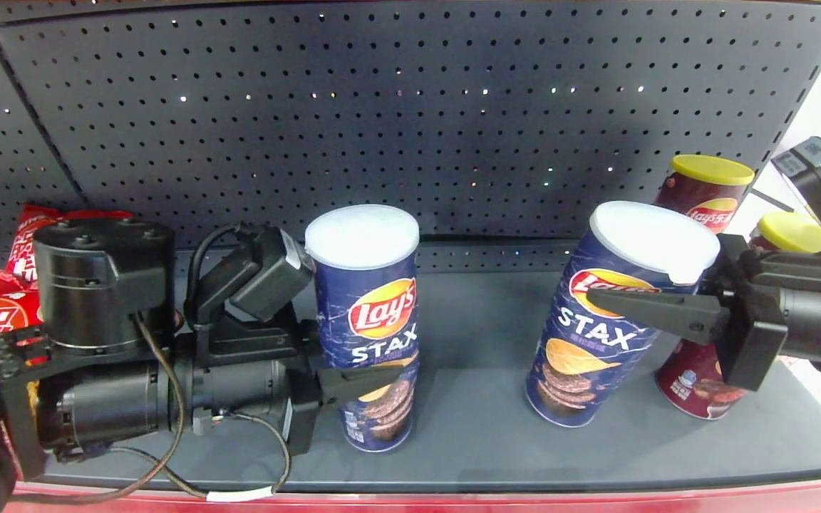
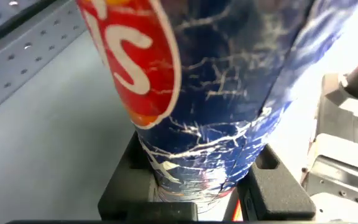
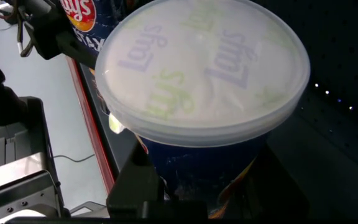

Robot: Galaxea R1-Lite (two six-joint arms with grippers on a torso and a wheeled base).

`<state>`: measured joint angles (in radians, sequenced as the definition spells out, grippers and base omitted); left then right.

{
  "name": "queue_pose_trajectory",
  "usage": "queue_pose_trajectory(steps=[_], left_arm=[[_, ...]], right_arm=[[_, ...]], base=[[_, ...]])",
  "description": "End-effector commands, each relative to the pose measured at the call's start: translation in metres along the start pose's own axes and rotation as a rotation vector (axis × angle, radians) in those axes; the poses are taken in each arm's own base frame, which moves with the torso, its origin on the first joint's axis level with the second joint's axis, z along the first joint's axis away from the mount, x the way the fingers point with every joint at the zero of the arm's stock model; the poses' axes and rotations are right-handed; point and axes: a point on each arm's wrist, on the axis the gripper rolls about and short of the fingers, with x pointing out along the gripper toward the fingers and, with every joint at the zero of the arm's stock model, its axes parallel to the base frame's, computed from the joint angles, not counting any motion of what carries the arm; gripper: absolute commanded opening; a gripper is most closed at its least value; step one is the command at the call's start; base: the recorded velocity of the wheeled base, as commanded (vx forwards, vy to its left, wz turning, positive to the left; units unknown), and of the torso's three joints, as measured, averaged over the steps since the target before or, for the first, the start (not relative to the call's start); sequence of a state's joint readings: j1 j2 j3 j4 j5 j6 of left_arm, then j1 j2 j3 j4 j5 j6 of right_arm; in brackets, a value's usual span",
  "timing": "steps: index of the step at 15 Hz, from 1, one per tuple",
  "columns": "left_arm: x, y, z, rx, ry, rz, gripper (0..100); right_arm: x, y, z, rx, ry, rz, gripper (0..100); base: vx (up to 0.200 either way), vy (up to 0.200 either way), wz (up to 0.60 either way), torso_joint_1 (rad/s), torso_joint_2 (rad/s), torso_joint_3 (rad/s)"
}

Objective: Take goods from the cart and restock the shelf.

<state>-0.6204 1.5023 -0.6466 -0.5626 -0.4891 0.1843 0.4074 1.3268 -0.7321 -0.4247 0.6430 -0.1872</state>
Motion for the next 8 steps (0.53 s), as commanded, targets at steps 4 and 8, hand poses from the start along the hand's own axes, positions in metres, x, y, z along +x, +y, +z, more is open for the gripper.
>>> queue_pose_trajectory(steps=[4,8], left_arm=[[0.036,0.015,0.002,-0.007,0.02,-0.021,0],[0.042,0.008,-0.004,-0.01,0.042,-0.052,0]], right_arm=[[0.0,-0.001,0.003,-0.004,-0.009,-0.003,0],[0.0,-0.001,0.004,-0.005,-0.011,-0.003,0]], base=[[0.0,0.0,0.0,0.0,0.0,0.0],[0.0,0.0,0.0,0.0,0.0,0.0]])
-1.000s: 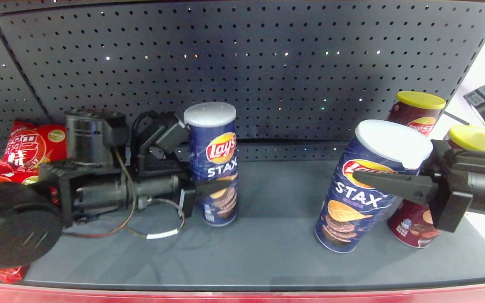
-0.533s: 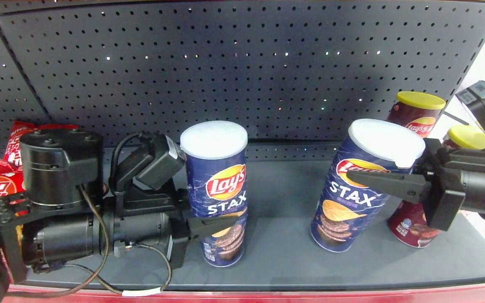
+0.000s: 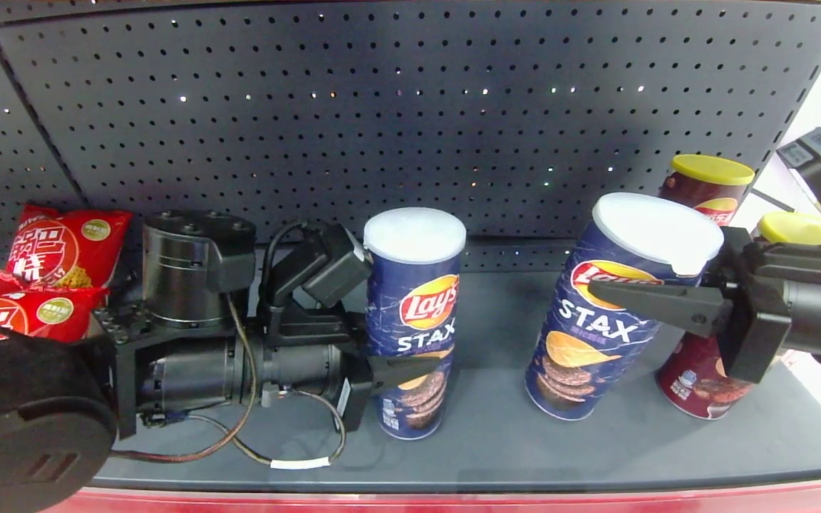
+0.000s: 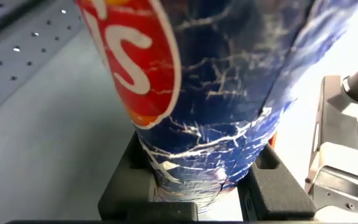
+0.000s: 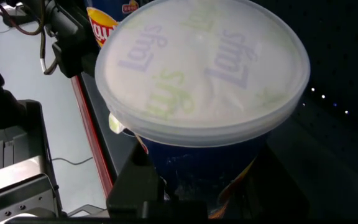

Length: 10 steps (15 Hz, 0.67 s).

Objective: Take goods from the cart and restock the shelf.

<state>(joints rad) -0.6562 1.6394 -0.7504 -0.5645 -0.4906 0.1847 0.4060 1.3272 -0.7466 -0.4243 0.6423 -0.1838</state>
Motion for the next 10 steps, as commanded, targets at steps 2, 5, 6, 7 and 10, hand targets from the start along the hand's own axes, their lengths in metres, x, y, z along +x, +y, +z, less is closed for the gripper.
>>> queue_pose_trajectory(steps=[2,5,6,7,10], left_arm=[[0.0026,-0.0026,-0.0075,-0.011,0.026,-0.013,0],[-0.0009,-0.0051,-0.0106,-0.014,0.032,-0.014,0],[-0.0017,-0.0055,-0.0107,-0.014,0.032,-0.016,0],[-0.0025,-0.006,-0.0109,-0.014,0.032,-0.016,0],[-0.0037,-0.0067,-0.0111,-0.014,0.032,-0.016,0]], right_arm=[[0.0017,-0.001,-0.0008,0.002,0.004,0.002,0],[0.0034,-0.0021,-0.0013,0.004,0.006,0.002,0],[0.0034,-0.0021,-0.0013,0.004,0.006,0.002,0],[0.0037,-0.0023,-0.0017,0.005,0.007,0.002,0],[0.005,-0.0033,-0.002,0.007,0.01,0.003,0]], base=[[0.0,0.0,0.0,0.0,0.0,0.0],[0.0,0.0,0.0,0.0,0.0,0.0],[0.0,0.0,0.0,0.0,0.0,0.0],[0.0,0.0,0.0,0.0,0.0,0.0],[0.0,0.0,0.0,0.0,0.0,0.0]])
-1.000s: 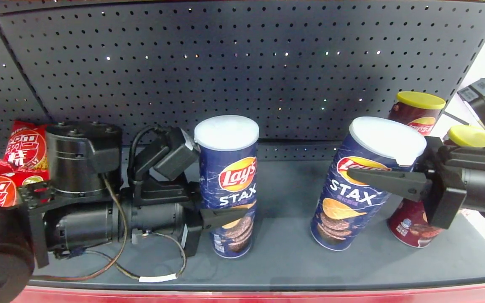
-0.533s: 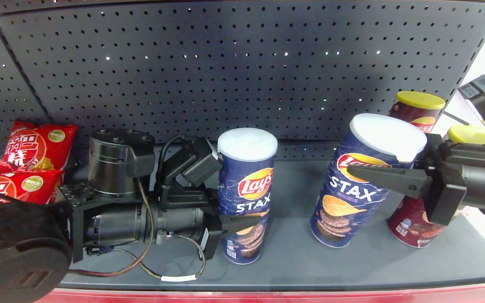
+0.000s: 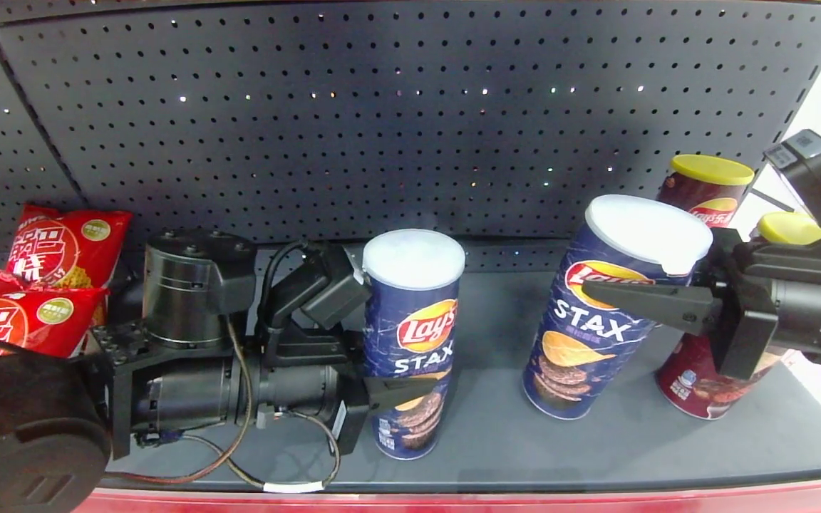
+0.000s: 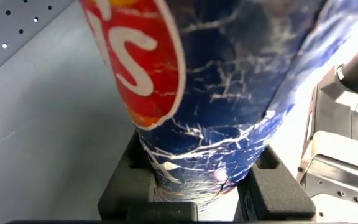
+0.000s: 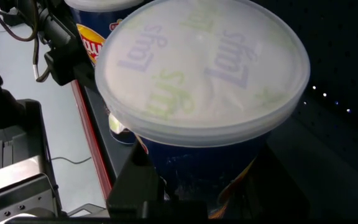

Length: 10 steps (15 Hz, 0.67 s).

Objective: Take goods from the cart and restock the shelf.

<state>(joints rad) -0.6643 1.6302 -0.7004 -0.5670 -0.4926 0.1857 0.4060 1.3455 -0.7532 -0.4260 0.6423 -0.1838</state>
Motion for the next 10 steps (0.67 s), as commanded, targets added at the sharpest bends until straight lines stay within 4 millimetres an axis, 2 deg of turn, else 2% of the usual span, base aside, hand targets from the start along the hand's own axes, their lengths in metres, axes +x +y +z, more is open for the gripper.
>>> queue_pose_trajectory(steps=[1,7,8,10], left_arm=[[-0.003,-0.001,0.0,0.0,-0.002,0.002,0],[-0.017,-0.009,-0.012,-0.016,0.022,0.005,0],[-0.018,-0.01,-0.013,-0.018,0.025,0.004,100],[-0.022,-0.009,-0.013,-0.02,0.022,0.016,100]], right_arm=[[0.001,-0.001,-0.001,0.002,0.003,0.002,0],[0.004,-0.003,-0.001,0.005,0.007,0.002,0],[0.004,-0.003,-0.001,0.005,0.007,0.002,0],[0.004,-0.003,-0.001,0.005,0.007,0.002,0]], base=[[0.0,0.0,0.0,0.0,0.0,0.0],[0.0,0.0,0.0,0.0,0.0,0.0],[0.0,0.0,0.0,0.0,0.0,0.0],[0.0,0.0,0.0,0.0,0.0,0.0]])
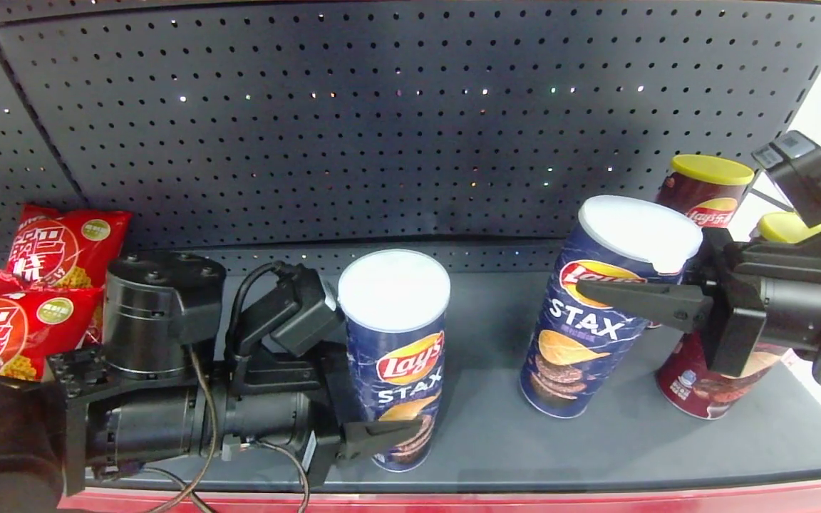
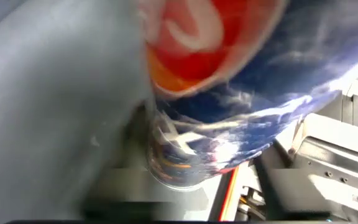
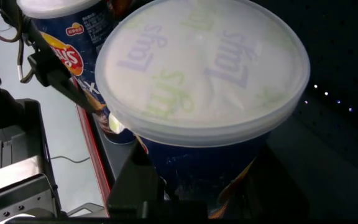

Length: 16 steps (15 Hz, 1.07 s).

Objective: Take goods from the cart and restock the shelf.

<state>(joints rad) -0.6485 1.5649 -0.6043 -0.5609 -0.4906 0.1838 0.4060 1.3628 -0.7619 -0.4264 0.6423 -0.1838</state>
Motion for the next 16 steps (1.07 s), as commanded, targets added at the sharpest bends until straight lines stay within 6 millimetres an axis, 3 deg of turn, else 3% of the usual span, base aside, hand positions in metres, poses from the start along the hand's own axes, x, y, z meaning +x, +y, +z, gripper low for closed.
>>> queue_pose_trajectory(steps=[1,5,8,9,12,14,16], left_arm=[[-0.005,0.002,0.001,0.002,-0.013,0.015,100],[-0.024,0.001,0.002,0.005,-0.041,0.055,100],[-0.075,-0.018,-0.006,-0.006,-0.105,0.178,100],[-0.105,-0.027,-0.01,-0.016,-0.163,0.3,100],[-0.167,-0.038,-0.019,-0.015,-0.279,0.649,100],[-0.181,-0.048,-0.033,-0.022,-0.293,0.77,100],[-0.183,-0.072,-0.067,-0.044,-0.3,0.789,100]], right_arm=[[0.0,0.0,0.0,0.001,0.001,0.001,0],[0.0,0.0,-0.001,0.002,0.003,0.001,0],[0.002,-0.001,-0.002,0.004,0.007,0.004,0],[0.003,-0.001,0.0,0.0,0.002,0.004,0],[0.003,-0.002,0.002,-0.004,-0.002,0.002,0],[0.004,-0.003,0.005,-0.01,-0.011,-0.001,0],[0.004,-0.005,0.01,-0.016,-0.021,-0.012,0]], base=[[0.0,0.0,0.0,0.0,0.0,0.0],[0.0,0.0,0.0,0.0,0.0,0.0],[0.0,0.0,0.0,0.0,0.0,0.0],[0.0,0.0,0.0,0.0,0.0,0.0],[0.0,0.0,0.0,0.0,0.0,0.0],[0.0,0.0,0.0,0.0,0.0,0.0],[0.0,0.0,0.0,0.0,0.0,0.0]])
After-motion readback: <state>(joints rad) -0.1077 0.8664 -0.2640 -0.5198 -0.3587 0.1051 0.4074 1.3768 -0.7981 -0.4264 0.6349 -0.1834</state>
